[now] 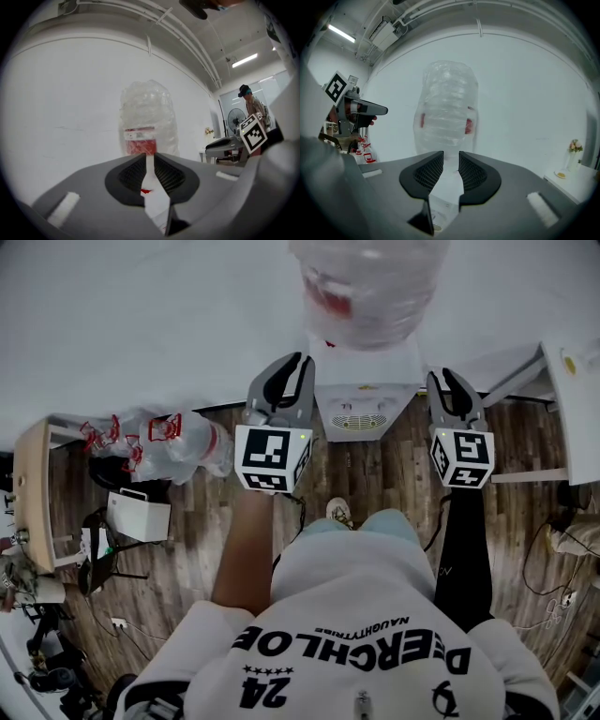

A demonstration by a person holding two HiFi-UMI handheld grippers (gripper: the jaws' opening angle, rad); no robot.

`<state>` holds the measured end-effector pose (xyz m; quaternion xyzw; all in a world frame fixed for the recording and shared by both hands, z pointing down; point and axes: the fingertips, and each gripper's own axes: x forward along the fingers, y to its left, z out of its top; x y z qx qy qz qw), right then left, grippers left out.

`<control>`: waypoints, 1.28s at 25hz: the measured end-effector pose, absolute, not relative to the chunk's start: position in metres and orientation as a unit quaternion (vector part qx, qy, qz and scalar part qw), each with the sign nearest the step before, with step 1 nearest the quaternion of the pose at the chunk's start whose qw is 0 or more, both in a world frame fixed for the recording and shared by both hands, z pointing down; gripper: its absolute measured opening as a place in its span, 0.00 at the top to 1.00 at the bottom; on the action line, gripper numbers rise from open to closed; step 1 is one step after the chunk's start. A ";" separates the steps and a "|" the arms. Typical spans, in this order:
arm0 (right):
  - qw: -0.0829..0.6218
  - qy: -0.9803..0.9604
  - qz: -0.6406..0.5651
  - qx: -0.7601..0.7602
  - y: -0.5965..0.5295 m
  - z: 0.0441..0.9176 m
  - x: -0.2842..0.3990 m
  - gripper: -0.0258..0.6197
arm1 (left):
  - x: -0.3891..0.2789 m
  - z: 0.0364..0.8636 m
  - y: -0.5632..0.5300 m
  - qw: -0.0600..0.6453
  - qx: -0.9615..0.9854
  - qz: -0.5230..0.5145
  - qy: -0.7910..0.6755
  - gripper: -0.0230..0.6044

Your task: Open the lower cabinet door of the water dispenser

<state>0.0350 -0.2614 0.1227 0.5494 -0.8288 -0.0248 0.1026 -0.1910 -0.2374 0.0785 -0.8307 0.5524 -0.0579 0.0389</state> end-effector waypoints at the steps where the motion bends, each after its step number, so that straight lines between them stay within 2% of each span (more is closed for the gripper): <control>1: 0.104 -0.829 -0.025 0.549 -0.262 0.123 0.033 0.83 | -0.193 0.079 -0.239 0.038 -0.831 -0.057 0.552 0.88; 8: 0.118 -0.835 -0.036 0.536 -0.266 0.125 0.023 0.83 | -0.194 0.084 -0.248 0.032 -0.833 -0.050 0.551 0.88; 15: 0.134 -0.833 -0.026 0.535 -0.275 0.140 0.037 0.83 | -0.175 0.102 -0.260 0.011 -0.844 -0.054 0.533 0.88; 20: 0.149 -0.838 -0.031 0.524 -0.283 0.146 0.047 0.83 | -0.162 0.103 -0.272 0.021 -0.838 -0.053 0.543 0.88; 27: 0.139 -0.857 -0.026 0.496 -0.320 0.144 0.085 0.83 | -0.108 0.093 -0.292 0.048 -0.834 -0.049 0.548 0.88; 32: 0.141 -0.873 -0.014 0.466 -0.345 0.154 0.104 0.83 | -0.068 0.102 -0.301 0.043 -0.835 -0.060 0.546 0.88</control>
